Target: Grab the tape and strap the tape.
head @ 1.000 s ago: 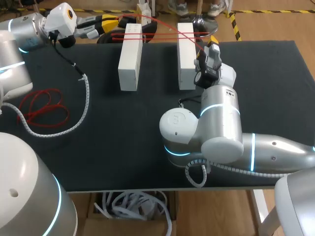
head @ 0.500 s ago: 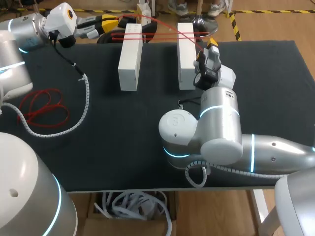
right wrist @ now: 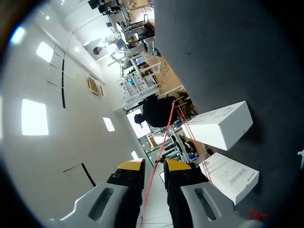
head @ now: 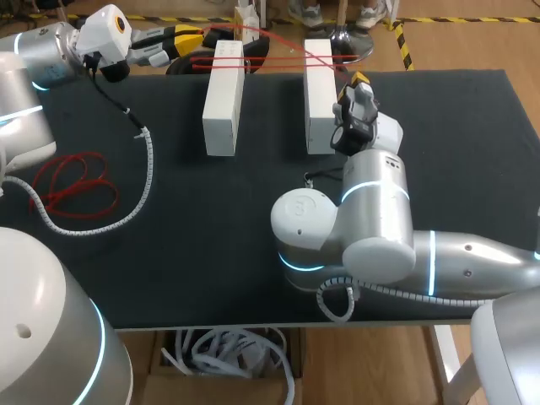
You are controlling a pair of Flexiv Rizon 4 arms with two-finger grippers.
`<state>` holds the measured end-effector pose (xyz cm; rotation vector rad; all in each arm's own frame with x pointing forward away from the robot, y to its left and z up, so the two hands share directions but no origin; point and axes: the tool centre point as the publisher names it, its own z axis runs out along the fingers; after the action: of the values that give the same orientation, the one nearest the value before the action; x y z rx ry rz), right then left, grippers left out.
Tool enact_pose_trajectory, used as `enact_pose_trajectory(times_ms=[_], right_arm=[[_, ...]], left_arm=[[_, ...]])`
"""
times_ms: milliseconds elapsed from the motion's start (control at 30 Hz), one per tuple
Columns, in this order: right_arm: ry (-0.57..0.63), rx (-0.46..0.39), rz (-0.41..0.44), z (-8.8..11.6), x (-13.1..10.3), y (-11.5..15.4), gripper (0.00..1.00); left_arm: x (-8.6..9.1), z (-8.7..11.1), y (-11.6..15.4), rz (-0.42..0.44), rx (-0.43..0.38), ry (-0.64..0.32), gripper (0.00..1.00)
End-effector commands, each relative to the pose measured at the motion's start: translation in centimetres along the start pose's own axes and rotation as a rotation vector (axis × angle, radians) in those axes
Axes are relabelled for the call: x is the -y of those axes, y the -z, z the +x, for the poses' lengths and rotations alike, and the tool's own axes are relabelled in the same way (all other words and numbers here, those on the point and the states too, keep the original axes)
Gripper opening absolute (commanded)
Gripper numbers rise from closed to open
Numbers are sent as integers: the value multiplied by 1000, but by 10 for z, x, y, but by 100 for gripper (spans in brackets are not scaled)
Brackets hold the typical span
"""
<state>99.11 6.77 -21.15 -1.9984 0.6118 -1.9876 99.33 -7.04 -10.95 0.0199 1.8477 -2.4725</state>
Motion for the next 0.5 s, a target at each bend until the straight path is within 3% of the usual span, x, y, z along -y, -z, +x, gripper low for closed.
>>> enact_pose_trajectory(times_ms=[33,500], right_arm=[[4,7,-9,1,2,1,0],[40,42,-5,2,2,2,0]], left_arm=[[0,0,0,-1,0,0,0],[0,0,0,-1,0,0,0]])
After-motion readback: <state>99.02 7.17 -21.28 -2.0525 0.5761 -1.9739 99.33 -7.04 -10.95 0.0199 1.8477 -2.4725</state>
